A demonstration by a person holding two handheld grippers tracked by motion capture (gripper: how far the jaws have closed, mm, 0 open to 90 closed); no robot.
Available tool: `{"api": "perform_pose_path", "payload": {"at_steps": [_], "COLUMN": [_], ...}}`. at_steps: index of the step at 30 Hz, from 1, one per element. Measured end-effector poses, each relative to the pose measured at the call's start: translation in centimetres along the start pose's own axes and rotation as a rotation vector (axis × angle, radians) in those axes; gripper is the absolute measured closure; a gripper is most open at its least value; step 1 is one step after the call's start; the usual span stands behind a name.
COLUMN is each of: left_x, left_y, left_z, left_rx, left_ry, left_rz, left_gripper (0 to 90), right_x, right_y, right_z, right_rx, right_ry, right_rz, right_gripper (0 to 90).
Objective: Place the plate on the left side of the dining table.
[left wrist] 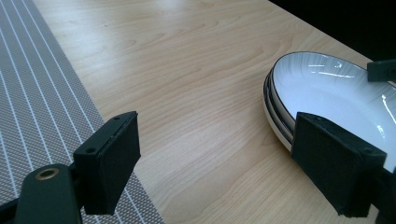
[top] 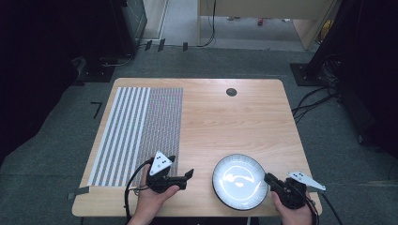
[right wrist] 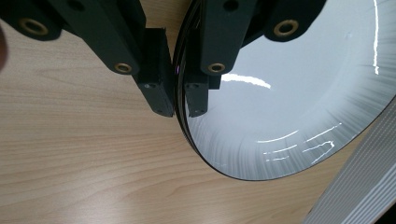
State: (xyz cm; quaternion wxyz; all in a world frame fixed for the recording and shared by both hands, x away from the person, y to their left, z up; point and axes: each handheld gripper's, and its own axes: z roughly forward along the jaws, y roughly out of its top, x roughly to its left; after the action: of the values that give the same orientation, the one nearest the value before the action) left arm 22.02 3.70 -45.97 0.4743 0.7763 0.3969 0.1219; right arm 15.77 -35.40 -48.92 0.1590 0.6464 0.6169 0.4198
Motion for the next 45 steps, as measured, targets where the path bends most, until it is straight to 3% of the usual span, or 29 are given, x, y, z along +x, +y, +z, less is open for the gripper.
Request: {"api": "perform_pose_path", "payload": {"at_steps": [3, 7, 11, 17, 24, 25, 36, 45], "left_x": [-0.3, -0.7, -1.5, -2.2, -2.8, -2.9, -3.7, -4.1], "left_y": [-0.2, -0.5, -0.8, -1.2, -1.4, -1.5, -1.6, -1.7], "left_z": [0.3, 0.7, 1.2, 1.7, 2.1, 2.2, 2.8, 3.0], "left_rx": [0.000, 0.002, 0.017, 0.027, 0.030, 0.031, 0.048, 0.054], "left_ry": [-0.002, -0.007, -0.029, -0.068, -0.108, -0.116, -0.167, -0.179], "left_rz": [-0.005, -0.002, -0.006, -0.028, -0.038, -0.048, -0.061, -0.059], "left_gripper": [16.2, 20.3, 20.3, 23.8, 29.5, 29.5, 36.7, 37.1], "right_x": [-0.3, -0.3, -0.2, -0.6, -0.7, -0.9, -0.8, -0.9], "right_y": [0.0, 0.0, 0.0, 0.1, 0.1, 0.2, 0.3, 0.5], "right_z": [0.0, 0.0, 0.0, -0.2, -0.2, -0.4, -0.5, -0.8], "right_rx": [0.000, 0.000, 0.003, 0.007, 0.005, 0.001, -0.003, 0.000], "right_ry": [0.016, 0.016, 0.010, 0.038, 0.044, 0.066, 0.055, 0.058], "right_rz": [0.029, 0.033, 0.047, 0.093, 0.098, 0.124, 0.128, 0.130], "right_gripper": [83.1, 83.1, 83.3, 84.1, 88.6, 88.8, 89.3, 89.5]}}
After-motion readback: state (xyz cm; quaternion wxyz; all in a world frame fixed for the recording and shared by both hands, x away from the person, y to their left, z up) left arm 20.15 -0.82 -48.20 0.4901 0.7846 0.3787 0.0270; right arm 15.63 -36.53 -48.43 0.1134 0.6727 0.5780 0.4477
